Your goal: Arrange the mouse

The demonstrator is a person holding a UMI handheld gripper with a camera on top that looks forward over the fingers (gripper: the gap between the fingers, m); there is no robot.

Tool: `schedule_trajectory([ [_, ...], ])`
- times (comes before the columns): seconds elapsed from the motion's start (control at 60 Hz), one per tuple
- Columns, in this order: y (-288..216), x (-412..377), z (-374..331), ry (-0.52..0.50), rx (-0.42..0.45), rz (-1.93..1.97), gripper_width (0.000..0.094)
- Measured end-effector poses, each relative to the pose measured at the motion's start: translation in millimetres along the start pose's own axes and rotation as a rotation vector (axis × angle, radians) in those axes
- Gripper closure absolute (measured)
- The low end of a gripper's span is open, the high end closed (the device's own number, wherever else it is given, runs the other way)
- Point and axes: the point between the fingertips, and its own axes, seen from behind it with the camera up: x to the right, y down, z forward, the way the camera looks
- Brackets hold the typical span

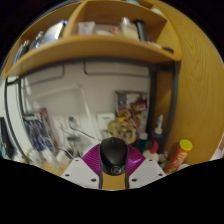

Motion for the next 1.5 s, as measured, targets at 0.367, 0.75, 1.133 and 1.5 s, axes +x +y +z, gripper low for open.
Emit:
schedule_trajectory([
  [0.367, 63, -270, -32, -0.212, -0.097, -0.028, 0.0642],
  [0.75, 277, -351, -11, -0.251, -0.4, -0.189, 0.064],
  [1.133, 292, -341, -17, -0.2, -0.465, -0.148, 0.0131],
  [1.5, 104, -255, -77, -0.209, -0.257, -0.041, 0.0061],
])
